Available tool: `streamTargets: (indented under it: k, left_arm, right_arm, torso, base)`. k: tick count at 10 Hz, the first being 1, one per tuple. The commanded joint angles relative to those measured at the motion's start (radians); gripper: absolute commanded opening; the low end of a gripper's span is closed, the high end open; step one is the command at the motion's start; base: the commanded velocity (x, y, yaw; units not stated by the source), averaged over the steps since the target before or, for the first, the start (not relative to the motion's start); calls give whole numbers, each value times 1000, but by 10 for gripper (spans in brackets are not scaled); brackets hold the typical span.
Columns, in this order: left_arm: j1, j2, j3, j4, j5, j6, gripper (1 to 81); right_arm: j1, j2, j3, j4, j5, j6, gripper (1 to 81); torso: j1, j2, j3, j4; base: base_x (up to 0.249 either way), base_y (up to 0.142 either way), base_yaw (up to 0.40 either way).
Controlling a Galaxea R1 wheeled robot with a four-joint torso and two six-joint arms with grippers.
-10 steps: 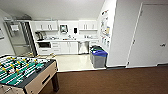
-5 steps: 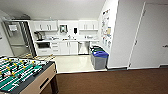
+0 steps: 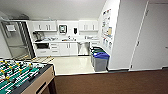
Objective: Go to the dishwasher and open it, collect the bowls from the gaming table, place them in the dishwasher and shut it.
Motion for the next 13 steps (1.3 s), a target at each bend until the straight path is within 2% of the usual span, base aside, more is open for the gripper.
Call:
streamTargets:
  k: [1, 8, 13]
  left_arm:
    - [-56, -6, 13, -4, 47, 2, 811]
    - [-56, -6, 13, -4, 46, 3, 811]
    - [-56, -7, 12, -4, 47, 2, 811]
  right_arm:
    - [58, -8, 7, -5, -51, -2, 811]
    - [60, -8, 7, -3, -51, -2, 811]
    - [60, -8, 7, -5, -51, -2, 811]
  torso:
    - [0, -1, 0, 0]
    - [0, -1, 0, 0]
    - [0, -1, 0, 0]
  base:
    - [182, 0, 0]
    - [182, 0, 0]
    - [182, 66, 0]
